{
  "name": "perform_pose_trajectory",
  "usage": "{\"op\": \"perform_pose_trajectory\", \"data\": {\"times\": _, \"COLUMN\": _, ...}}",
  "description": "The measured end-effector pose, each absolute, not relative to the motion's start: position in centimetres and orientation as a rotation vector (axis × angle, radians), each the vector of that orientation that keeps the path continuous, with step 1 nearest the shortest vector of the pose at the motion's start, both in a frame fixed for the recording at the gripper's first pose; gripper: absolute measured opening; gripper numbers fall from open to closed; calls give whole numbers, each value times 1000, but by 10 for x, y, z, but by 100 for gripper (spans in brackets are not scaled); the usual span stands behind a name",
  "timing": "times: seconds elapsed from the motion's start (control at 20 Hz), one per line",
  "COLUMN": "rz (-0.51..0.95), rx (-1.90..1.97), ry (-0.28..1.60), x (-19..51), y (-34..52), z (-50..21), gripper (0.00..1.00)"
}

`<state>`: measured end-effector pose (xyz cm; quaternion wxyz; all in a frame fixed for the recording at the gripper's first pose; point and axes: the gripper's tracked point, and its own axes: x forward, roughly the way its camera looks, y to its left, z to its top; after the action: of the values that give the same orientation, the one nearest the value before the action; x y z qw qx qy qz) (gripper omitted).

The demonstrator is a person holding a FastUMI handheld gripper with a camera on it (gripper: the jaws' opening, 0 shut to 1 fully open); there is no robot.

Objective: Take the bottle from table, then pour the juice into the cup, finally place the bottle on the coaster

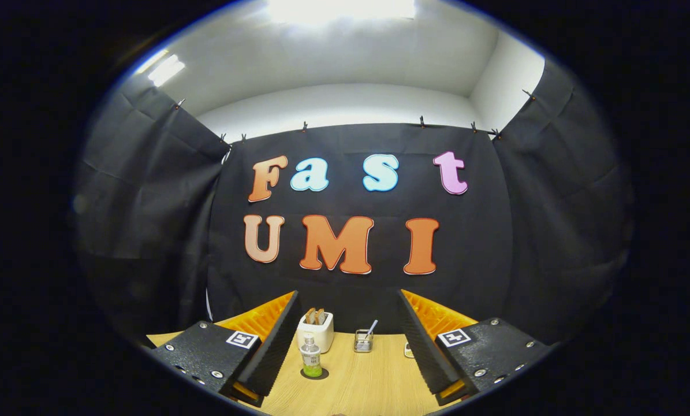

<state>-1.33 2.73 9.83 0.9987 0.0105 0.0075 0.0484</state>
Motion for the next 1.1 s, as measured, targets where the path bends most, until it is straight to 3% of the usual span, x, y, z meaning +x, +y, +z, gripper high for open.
{"op": "perform_pose_trajectory", "data": {"times": 1.1, "rz": 207, "rx": 4, "ry": -26, "x": -5, "y": 67, "z": 98, "gripper": 97}}
